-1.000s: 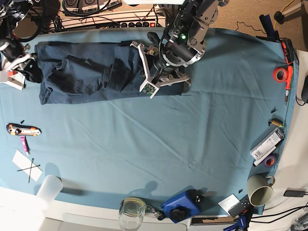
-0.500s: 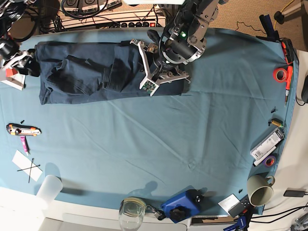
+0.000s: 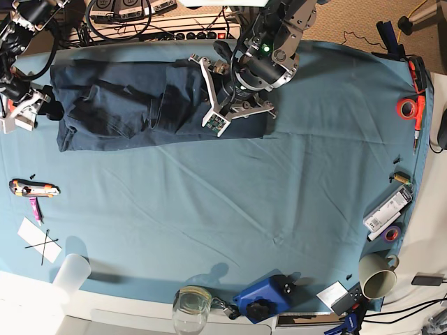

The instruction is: Fold the T-shirt properly

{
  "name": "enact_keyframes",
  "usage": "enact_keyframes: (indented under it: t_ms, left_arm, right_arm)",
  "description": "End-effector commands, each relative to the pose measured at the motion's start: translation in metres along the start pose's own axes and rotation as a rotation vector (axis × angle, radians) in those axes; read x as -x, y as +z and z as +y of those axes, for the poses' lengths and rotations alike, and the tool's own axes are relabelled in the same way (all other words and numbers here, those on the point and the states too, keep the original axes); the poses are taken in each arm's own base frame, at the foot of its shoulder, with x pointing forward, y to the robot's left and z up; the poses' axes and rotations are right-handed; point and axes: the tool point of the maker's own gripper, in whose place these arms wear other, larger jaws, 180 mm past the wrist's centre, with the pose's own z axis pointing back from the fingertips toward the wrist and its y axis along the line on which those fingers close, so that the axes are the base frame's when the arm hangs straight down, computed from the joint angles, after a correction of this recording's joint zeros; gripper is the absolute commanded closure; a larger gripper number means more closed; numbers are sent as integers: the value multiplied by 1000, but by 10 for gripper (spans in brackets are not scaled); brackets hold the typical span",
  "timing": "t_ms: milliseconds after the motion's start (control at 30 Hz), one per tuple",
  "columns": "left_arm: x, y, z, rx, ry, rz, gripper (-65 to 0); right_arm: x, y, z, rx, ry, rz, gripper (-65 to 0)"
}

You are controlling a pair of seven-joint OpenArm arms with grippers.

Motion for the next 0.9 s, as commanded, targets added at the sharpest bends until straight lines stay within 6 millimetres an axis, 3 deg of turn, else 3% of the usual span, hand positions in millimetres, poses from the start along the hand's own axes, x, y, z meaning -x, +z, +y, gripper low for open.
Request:
enact_keyframes:
  t_ms: [0, 233, 467, 767, 800, 867]
  left_arm:
    - [-14, 3, -3, 10, 4, -53, -178]
    - [-18, 4, -3, 10, 3, -78, -178]
    - [-18, 3, -3, 10, 4, -74, -178]
    - [-18, 4, -3, 10, 4, -75, -178]
    - [-18, 4, -3, 9, 4, -75, -178]
    - [-18, 3, -3, 9, 4, -74, -178]
  right_arm:
    - [-18, 7, -2, -6, 14, -36, -361]
    - [2, -9, -3, -90, -105, -12, -361]
    - [33, -40, 21, -193, -123, 116, -361]
    - [66, -62, 46, -245, -65, 278, -360]
    - [68, -63, 48, -248, -61, 288, -347]
    - [69, -64, 48, -250, -61, 291, -248]
